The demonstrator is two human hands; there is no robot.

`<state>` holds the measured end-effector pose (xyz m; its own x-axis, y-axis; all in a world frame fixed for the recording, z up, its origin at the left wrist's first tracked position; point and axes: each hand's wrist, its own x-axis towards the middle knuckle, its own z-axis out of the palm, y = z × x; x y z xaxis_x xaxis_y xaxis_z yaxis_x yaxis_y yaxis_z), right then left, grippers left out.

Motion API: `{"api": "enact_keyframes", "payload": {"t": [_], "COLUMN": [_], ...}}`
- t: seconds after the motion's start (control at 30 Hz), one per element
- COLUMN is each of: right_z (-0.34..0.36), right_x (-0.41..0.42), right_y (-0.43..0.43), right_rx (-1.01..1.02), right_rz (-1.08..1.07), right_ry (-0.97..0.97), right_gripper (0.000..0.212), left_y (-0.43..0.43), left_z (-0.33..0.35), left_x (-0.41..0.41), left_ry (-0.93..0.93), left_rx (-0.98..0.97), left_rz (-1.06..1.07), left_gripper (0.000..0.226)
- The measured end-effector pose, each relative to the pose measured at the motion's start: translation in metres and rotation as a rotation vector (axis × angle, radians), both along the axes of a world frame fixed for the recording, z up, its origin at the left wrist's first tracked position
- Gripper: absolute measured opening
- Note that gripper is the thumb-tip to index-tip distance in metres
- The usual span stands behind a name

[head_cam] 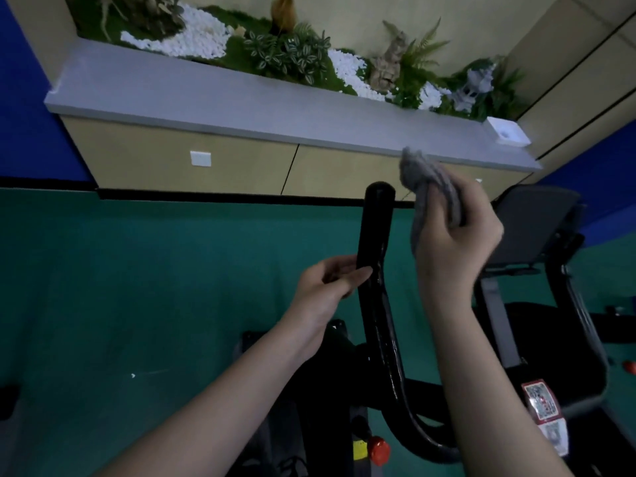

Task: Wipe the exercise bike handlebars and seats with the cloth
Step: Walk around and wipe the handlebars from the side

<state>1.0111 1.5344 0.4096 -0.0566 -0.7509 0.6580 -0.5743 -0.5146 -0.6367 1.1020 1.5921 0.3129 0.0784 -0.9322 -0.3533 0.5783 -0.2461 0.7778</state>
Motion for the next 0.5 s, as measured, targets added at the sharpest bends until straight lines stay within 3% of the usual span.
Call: {"api": "enact_keyframes", "payload": {"t": [0.17, 0.33, 0.5], "right_z": [-0.015, -0.031, -0.021], "right_x": [0.018, 0.009, 0.022], "right_y": [0.006, 0.023, -0.010], "right_rx": [0.236, 0.311, 0.465], "right_rz": [-0.010, -0.080, -0.070], "right_ry": [-0.007, -0.076, -0.255], "right_gripper": [0.021, 0.023, 0.020], "left_y": [-0.003, -0.002, -0.002], "left_z": [0.001, 0.002, 0.001], "left_x": [0.001, 0.001, 0.003], "left_ry": [-0.017, -0.057, -0.040], "left_rx": [0.025, -0.034, 0.003], "left_rz": [0.021, -0.002, -0.001], "left_gripper": [0.015, 0.015, 0.015]}}
